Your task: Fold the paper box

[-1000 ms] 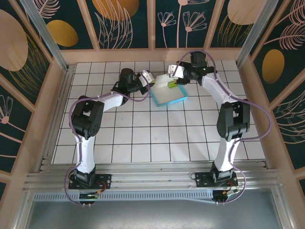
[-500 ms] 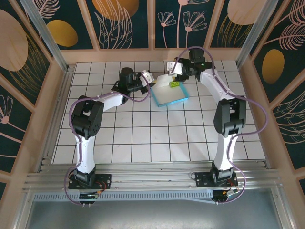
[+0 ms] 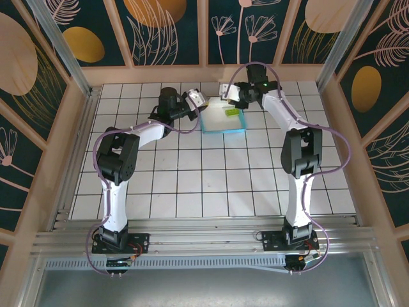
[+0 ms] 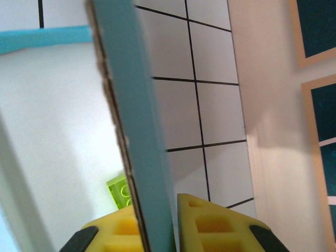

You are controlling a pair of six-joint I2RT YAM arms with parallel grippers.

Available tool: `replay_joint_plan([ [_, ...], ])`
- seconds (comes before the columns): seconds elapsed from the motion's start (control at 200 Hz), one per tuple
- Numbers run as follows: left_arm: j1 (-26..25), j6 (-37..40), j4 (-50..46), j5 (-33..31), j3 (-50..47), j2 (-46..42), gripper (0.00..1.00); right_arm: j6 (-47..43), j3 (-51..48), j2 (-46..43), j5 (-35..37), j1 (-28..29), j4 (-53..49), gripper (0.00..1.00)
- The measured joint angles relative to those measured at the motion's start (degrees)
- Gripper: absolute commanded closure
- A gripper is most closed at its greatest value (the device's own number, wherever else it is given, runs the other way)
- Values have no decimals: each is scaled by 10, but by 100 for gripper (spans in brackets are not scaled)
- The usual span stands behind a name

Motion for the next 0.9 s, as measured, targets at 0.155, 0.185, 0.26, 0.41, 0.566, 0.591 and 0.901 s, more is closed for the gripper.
replay_joint_plan([
  [0.155, 2, -67, 57, -15, -62, -23, 41, 52, 1, 0, 42, 31, -5, 89],
  [0.185, 2, -82, 68, -19, -88, -36, 36, 64, 1, 0, 53, 40, -8, 89],
  [0.26, 5, -133, 101, -37, -165, -81, 26, 92, 1, 0, 76, 64, -15, 88],
  [0.41, 22, -267, 110, -81, -266, -194, 10, 130, 1, 0, 109, 110, -18, 85],
  [0.566, 37, -381, 59, -150, -272, -296, 13, 138, 4, 0, 114, 119, -14, 73],
  [0.591, 39, -395, 54, -159, -272, -307, 14, 138, 6, 0, 115, 118, -13, 71],
  [0.901, 53, -527, -112, -280, -240, -348, 24, 248, -21, -30, 57, 106, 45, 34],
])
